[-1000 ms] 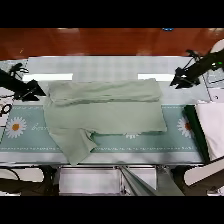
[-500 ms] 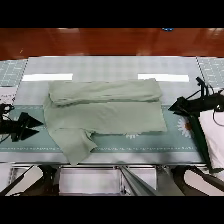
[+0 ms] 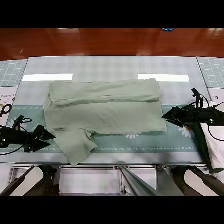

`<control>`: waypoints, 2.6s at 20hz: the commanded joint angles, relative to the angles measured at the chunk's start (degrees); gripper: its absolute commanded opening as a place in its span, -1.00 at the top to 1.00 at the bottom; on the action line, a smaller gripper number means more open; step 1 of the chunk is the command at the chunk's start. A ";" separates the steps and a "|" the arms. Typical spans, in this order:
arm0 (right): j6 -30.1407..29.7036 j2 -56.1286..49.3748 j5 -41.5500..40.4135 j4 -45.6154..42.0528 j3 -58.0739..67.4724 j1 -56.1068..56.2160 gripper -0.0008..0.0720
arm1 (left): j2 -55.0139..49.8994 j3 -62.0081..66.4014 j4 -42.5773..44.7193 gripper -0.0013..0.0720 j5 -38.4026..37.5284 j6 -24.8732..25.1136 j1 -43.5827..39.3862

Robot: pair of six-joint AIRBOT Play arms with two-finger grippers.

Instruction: Fold the shirts.

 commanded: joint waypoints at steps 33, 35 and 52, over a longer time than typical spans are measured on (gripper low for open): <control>0.11 -12.09 -0.98 2.14 -3.74 -2.25 -0.16 | -6.16 -0.52 -9.51 0.89 6.05 4.46 -6.95; 1.16 -13.88 -3.91 4.63 -1.66 0.00 -0.15 | -6.16 -0.52 -9.51 0.89 6.05 4.48 -6.95; -1.79 -22.86 4.35 3.06 30.14 4.57 0.93 | -14.10 24.48 -21.99 0.89 5.44 5.33 -7.06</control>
